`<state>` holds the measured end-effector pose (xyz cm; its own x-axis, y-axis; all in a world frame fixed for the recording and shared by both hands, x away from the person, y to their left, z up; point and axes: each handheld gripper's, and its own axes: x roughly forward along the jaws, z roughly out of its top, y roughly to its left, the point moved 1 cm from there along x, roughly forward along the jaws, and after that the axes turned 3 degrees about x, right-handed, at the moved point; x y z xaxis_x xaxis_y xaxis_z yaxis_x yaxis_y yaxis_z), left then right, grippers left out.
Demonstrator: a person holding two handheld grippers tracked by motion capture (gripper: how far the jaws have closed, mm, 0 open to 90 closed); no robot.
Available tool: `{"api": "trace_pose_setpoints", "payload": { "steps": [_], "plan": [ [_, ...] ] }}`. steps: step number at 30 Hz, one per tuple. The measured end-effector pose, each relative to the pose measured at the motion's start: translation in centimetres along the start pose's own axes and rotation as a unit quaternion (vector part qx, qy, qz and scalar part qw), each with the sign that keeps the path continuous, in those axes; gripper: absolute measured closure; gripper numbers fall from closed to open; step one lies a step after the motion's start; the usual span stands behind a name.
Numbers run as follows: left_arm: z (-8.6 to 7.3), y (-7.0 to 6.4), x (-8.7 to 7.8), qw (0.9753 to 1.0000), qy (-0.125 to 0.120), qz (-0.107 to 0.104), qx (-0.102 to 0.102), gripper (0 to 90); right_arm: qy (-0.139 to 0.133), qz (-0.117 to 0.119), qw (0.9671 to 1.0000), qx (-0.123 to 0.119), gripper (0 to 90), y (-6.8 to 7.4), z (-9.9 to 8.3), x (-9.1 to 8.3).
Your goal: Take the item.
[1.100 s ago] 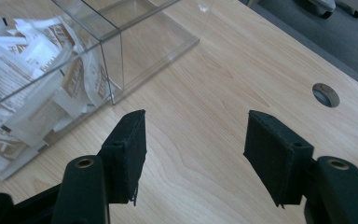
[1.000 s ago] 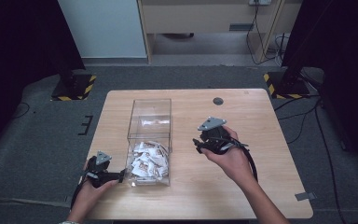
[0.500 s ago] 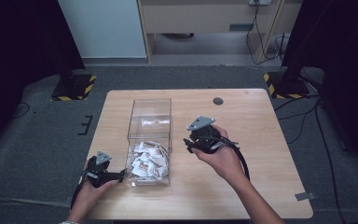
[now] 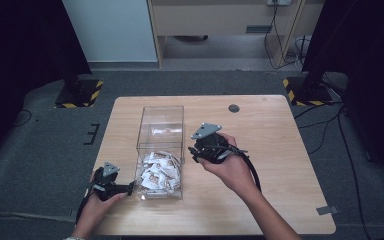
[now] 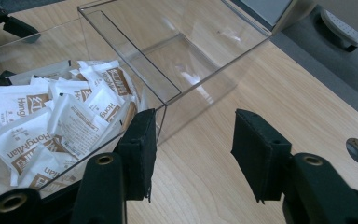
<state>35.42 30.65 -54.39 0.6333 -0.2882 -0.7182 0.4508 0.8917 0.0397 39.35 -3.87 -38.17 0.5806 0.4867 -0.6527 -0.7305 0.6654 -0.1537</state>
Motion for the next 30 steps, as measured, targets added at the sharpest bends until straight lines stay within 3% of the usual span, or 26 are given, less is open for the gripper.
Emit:
{"api": "trace_pose_setpoints", "payload": {
  "steps": [12, 30],
  "plan": [
    [0.0, 0.0, 0.0, 1.0000, 0.000, 0.000, 0.000, 0.0, -0.007, 0.013, 0.9998, -0.015, 59.4, 0.9, 0.7, -0.1],
    [0.0, 0.0, 0.0, 1.0000, 0.000, 0.000, 0.000, 0.0, 0.002, 0.047, 0.9975, -0.053, 64.9, 4.1, 1.3, 1.9]
  ]
}}
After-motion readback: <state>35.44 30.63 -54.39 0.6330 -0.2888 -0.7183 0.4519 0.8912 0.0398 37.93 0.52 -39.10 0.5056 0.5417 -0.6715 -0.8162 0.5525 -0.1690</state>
